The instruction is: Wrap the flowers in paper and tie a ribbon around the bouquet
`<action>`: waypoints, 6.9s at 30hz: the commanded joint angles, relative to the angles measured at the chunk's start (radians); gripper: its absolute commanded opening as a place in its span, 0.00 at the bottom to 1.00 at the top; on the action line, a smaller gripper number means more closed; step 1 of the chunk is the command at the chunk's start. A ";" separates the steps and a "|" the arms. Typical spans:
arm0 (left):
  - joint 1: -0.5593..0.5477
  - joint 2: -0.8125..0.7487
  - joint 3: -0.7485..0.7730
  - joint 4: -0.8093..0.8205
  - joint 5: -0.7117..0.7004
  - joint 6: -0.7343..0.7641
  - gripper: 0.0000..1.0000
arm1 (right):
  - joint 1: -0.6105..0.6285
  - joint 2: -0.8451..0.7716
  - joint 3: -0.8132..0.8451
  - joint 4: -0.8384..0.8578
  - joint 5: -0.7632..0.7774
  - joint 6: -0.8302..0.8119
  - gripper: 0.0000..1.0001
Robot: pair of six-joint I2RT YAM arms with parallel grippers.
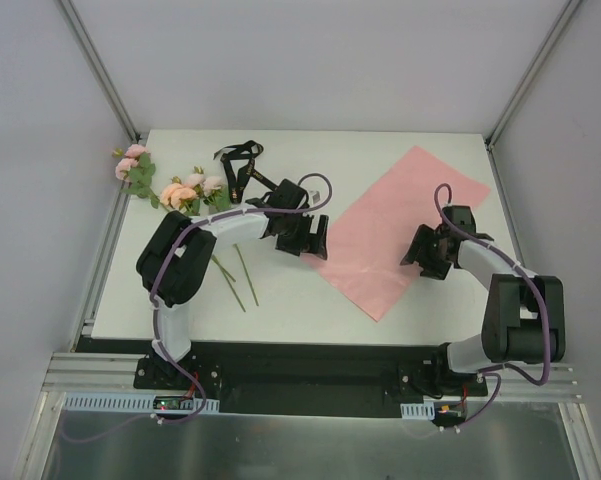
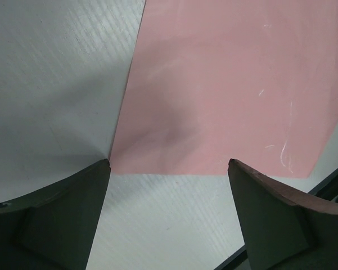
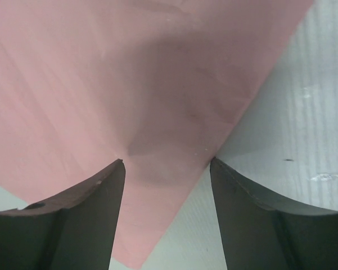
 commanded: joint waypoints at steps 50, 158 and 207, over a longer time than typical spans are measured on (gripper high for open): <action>0.020 -0.470 -0.269 0.063 0.106 -0.179 0.27 | 1.183 -0.063 -0.086 0.588 0.726 -0.450 0.09; 0.098 -0.697 -0.494 0.313 0.213 -0.463 0.00 | 0.970 -0.137 0.328 0.020 0.563 -0.079 0.00; -0.043 -0.572 -0.699 0.436 0.018 -0.530 0.00 | -0.064 -0.345 -0.138 -0.086 0.693 0.339 0.00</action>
